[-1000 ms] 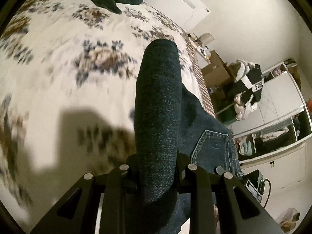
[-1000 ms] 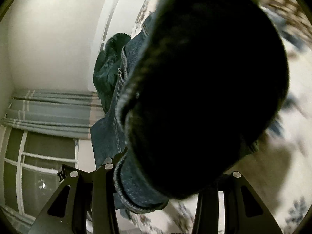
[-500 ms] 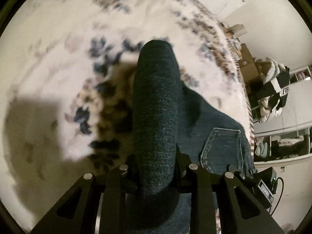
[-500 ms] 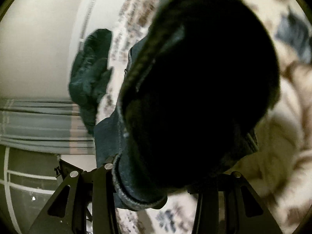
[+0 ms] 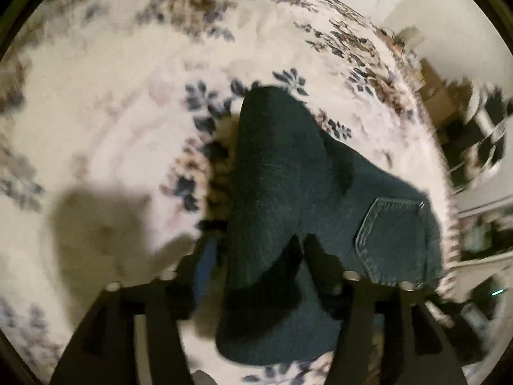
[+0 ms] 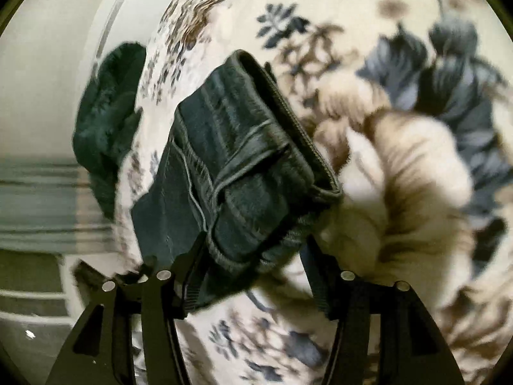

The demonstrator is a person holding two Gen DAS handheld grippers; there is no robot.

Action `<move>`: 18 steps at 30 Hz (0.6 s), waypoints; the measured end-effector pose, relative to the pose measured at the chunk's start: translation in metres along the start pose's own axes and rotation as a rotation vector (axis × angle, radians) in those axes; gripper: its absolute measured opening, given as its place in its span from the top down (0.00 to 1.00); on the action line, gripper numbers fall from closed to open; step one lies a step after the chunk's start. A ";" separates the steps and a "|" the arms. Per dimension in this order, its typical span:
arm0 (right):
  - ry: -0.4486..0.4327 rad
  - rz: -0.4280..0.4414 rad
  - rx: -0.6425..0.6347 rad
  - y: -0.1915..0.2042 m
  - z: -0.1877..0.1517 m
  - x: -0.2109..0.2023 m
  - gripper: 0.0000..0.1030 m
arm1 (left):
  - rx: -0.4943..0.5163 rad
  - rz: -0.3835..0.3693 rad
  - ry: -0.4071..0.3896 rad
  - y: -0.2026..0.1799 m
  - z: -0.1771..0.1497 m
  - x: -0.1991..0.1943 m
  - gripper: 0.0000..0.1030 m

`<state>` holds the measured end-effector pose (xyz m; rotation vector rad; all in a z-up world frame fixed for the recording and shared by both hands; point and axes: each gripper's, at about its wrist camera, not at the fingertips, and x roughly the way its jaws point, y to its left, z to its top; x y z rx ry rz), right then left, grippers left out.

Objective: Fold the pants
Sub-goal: 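Lay the folded jeans on the bed and open both tools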

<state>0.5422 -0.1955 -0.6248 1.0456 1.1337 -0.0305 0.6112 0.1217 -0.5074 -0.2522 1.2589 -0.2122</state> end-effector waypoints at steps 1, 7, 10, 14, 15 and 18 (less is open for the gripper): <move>-0.011 -0.052 -0.039 0.012 0.000 -0.006 0.38 | 0.013 0.023 -0.011 -0.003 -0.003 -0.006 0.29; -0.123 -0.385 -0.331 0.069 0.001 -0.065 0.04 | 0.114 0.173 -0.078 -0.038 -0.030 -0.046 0.07; -0.183 -0.501 -0.442 0.093 -0.009 -0.096 0.02 | 0.142 0.202 -0.098 -0.055 -0.038 -0.061 0.06; -0.221 -0.548 -0.523 0.110 -0.034 -0.133 0.01 | 0.161 0.218 -0.128 -0.076 -0.047 -0.091 0.06; -0.233 -0.550 -0.537 0.115 -0.039 -0.147 0.01 | 0.164 0.218 -0.145 -0.082 -0.051 -0.104 0.06; -0.260 -0.554 -0.581 0.130 -0.052 -0.190 0.01 | 0.177 0.234 -0.184 -0.098 -0.061 -0.136 0.06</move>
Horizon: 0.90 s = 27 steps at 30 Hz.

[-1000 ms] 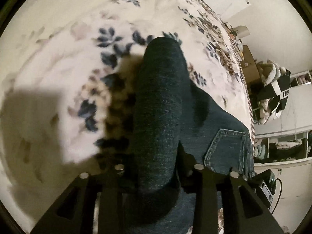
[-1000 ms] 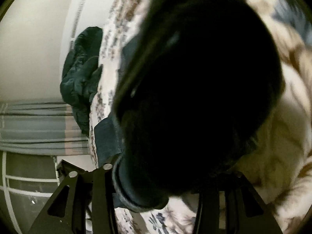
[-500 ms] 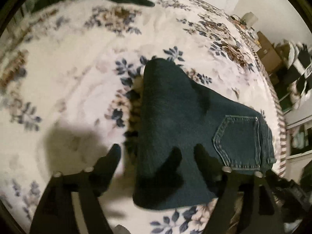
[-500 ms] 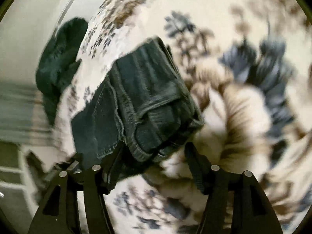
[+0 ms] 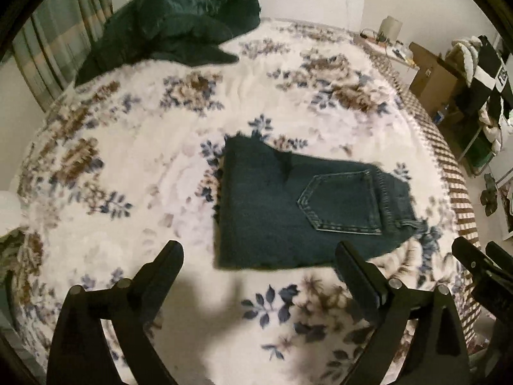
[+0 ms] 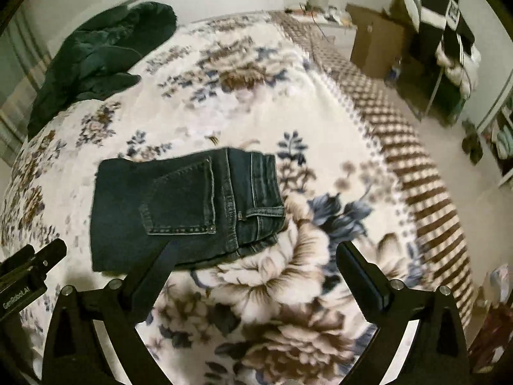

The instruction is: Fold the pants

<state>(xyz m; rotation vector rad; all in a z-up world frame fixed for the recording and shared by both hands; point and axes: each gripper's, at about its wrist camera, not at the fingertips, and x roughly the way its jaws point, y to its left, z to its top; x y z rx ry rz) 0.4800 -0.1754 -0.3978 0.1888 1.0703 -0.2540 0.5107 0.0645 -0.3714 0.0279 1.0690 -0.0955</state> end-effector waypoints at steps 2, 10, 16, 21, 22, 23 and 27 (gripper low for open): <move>-0.024 0.005 -0.020 -0.006 0.000 -0.026 0.01 | 0.001 0.003 -0.021 -0.004 -0.003 -0.025 0.06; -0.104 0.035 -0.062 -0.024 -0.012 -0.143 0.01 | 0.016 0.016 -0.110 -0.019 -0.022 -0.143 0.06; -0.175 0.062 -0.066 -0.042 -0.031 -0.241 0.01 | 0.028 0.039 -0.181 -0.028 -0.045 -0.238 0.06; -0.235 0.097 -0.081 -0.054 -0.046 -0.325 0.01 | 0.010 0.046 -0.213 -0.033 -0.063 -0.302 0.06; -0.249 0.102 -0.088 -0.055 -0.049 -0.342 0.01 | 0.007 0.052 -0.218 -0.034 -0.067 -0.313 0.06; -0.264 0.110 -0.095 -0.057 -0.053 -0.362 0.01 | 0.000 0.053 -0.225 -0.035 -0.071 -0.328 0.06; -0.302 0.127 -0.117 -0.062 -0.066 -0.421 0.01 | -0.019 0.041 -0.247 -0.036 -0.081 -0.369 0.06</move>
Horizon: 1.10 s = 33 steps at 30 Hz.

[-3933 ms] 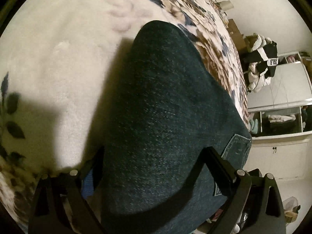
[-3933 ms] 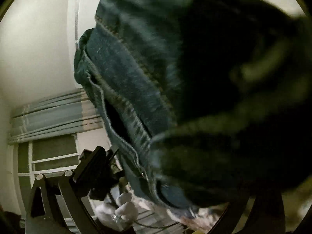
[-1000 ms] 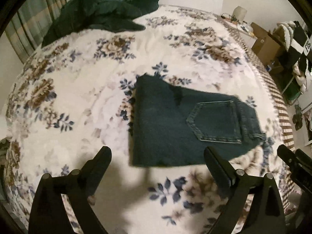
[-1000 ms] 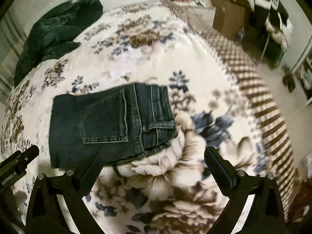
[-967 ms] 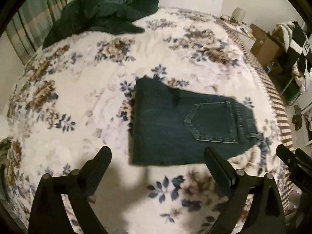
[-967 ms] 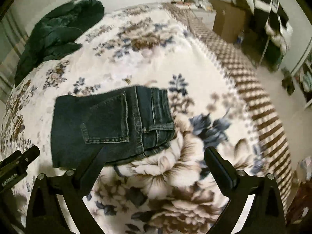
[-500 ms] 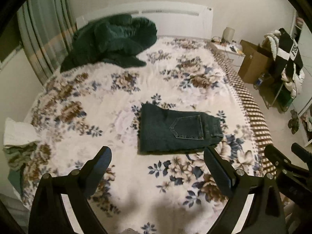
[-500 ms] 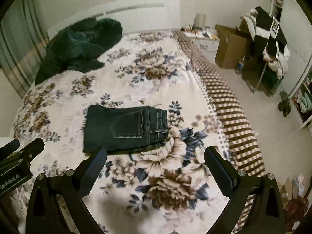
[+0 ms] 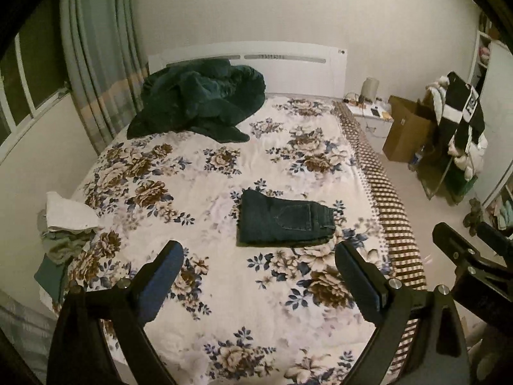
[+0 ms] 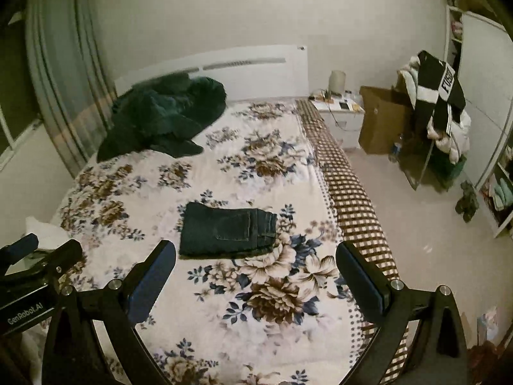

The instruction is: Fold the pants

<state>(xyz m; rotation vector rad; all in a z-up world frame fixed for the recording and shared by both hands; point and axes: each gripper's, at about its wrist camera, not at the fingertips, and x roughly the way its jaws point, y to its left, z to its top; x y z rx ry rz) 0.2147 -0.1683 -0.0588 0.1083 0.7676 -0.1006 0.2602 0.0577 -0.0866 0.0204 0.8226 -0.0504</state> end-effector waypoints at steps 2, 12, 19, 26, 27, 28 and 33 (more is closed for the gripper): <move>-0.011 0.009 -0.004 0.003 0.003 -0.026 0.01 | -0.004 0.001 -0.015 0.001 0.001 -0.016 0.06; -0.085 0.016 -0.016 0.014 0.009 -0.134 0.01 | -0.006 0.021 -0.056 0.014 -0.001 -0.072 0.06; -0.046 0.011 -0.025 0.025 0.004 -0.164 0.01 | 0.012 -0.001 0.000 0.018 -0.002 -0.074 0.01; 0.043 0.012 -0.043 0.024 0.013 -0.159 0.01 | 0.008 0.002 0.021 0.022 0.001 -0.077 0.00; 0.052 0.011 -0.051 0.024 0.015 -0.158 0.01 | 0.007 0.009 0.021 0.022 0.001 -0.079 0.00; 0.057 0.011 -0.055 0.023 0.017 -0.157 0.01 | 0.009 0.017 0.020 0.023 0.002 -0.080 0.00; 0.055 0.015 -0.048 0.022 0.026 -0.154 0.01 | 0.015 0.024 0.018 0.023 0.003 -0.083 0.00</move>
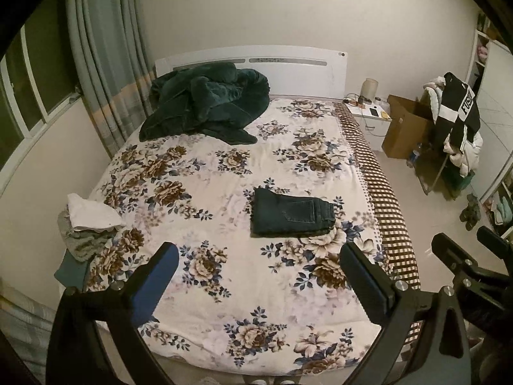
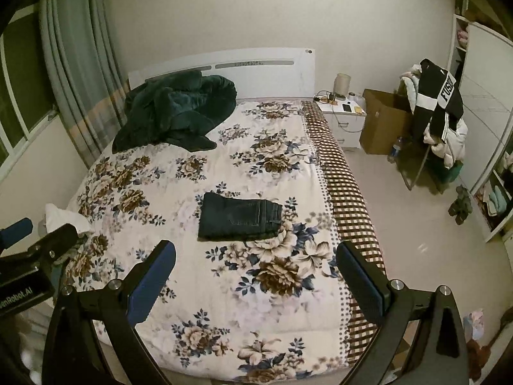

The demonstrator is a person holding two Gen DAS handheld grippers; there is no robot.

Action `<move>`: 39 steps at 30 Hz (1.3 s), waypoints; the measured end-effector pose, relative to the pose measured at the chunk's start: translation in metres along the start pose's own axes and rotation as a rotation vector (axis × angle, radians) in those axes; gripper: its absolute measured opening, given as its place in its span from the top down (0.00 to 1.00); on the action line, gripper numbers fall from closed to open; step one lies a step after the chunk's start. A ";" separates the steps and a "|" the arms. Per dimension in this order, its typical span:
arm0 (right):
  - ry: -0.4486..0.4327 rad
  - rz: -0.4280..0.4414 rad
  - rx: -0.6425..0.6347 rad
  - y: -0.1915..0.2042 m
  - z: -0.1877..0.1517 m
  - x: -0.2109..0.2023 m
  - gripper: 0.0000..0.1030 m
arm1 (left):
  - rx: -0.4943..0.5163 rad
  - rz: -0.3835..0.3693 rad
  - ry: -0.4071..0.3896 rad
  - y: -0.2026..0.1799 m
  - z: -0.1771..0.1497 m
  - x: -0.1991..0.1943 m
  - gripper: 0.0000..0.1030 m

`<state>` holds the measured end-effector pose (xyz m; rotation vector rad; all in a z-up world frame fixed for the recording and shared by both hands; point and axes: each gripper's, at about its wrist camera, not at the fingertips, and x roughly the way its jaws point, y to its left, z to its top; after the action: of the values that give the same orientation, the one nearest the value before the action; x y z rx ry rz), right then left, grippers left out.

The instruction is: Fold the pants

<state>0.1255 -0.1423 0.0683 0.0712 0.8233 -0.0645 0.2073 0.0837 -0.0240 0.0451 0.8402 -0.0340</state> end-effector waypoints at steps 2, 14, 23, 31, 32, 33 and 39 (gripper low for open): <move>0.001 0.002 0.001 -0.001 0.002 0.001 0.01 | -0.002 -0.004 -0.001 0.001 0.000 0.000 0.00; -0.011 -0.009 -0.001 0.001 0.005 -0.003 0.01 | -0.003 -0.008 -0.009 -0.001 0.005 -0.003 0.00; -0.013 -0.009 0.003 0.003 0.002 -0.007 0.01 | -0.006 -0.001 -0.012 0.000 0.010 -0.004 0.00; -0.014 -0.003 0.000 0.004 0.005 -0.008 0.01 | -0.008 0.006 -0.014 0.000 0.009 -0.005 0.00; -0.015 -0.002 -0.001 0.005 0.006 -0.008 0.01 | -0.009 0.003 -0.014 0.000 0.010 -0.005 0.00; -0.015 0.000 -0.001 0.005 0.007 -0.008 0.01 | -0.010 0.005 -0.014 0.000 0.010 -0.004 0.00; -0.012 0.008 -0.002 0.006 0.010 -0.007 0.01 | -0.011 0.006 -0.015 0.000 0.010 -0.004 0.00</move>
<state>0.1282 -0.1375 0.0804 0.0723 0.8111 -0.0567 0.2115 0.0834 -0.0142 0.0371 0.8257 -0.0238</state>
